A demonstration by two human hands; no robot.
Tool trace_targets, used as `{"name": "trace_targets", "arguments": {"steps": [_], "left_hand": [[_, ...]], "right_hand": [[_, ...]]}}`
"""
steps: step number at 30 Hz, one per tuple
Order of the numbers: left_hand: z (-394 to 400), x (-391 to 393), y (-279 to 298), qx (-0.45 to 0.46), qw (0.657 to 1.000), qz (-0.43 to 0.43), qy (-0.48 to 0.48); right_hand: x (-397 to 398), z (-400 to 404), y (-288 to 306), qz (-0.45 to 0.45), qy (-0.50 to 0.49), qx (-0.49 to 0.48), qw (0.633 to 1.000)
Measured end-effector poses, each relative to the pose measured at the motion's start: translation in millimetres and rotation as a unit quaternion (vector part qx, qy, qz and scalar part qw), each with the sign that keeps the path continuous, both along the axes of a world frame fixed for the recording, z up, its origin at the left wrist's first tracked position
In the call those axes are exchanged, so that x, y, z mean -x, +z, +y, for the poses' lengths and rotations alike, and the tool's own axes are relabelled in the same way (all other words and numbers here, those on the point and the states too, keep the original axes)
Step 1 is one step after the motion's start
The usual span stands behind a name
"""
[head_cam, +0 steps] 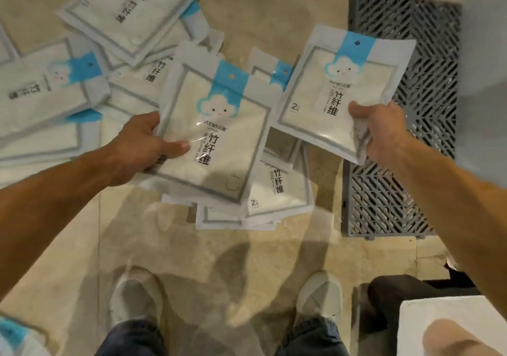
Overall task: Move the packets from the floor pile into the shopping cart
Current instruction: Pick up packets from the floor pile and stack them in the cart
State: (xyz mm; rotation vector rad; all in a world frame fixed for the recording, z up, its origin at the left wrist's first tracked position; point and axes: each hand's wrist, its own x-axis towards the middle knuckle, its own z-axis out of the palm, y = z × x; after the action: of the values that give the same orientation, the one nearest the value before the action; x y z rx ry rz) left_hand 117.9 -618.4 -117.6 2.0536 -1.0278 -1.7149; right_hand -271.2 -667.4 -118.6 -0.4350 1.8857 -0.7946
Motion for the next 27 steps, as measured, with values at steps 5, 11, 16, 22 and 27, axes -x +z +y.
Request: {"name": "trace_targets", "arguments": {"steps": [5, 11, 16, 22, 27], "left_hand": [[-23.7, -28.1, 93.2, 0.017, 0.995, 0.013, 0.099], [-54.7, -79.8, 261.3, 0.061, 0.98, 0.044, 0.184], [-62.8, -125.0, 425.5, 0.122, 0.966, 0.061, 0.217], [-23.3, -180.3, 631.9, 0.167, 0.952, 0.069, 0.248], [44.2, -231.1, 776.3, 0.208, 0.935, 0.065, 0.281]], "right_hand": [[-16.7, -17.6, 102.5, -0.025, 0.047, 0.002, 0.999], [-58.3, -40.6, 276.5, -0.049, 0.117, 0.033, 0.991], [-120.5, -53.6, 447.7, -0.065, 0.156, 0.056, 0.984], [-201.6, -32.3, 663.6, -0.086, 0.226, 0.101, 0.965], [-264.9, 16.5, 809.6, -0.104, 0.26, 0.114, 0.953]]}}
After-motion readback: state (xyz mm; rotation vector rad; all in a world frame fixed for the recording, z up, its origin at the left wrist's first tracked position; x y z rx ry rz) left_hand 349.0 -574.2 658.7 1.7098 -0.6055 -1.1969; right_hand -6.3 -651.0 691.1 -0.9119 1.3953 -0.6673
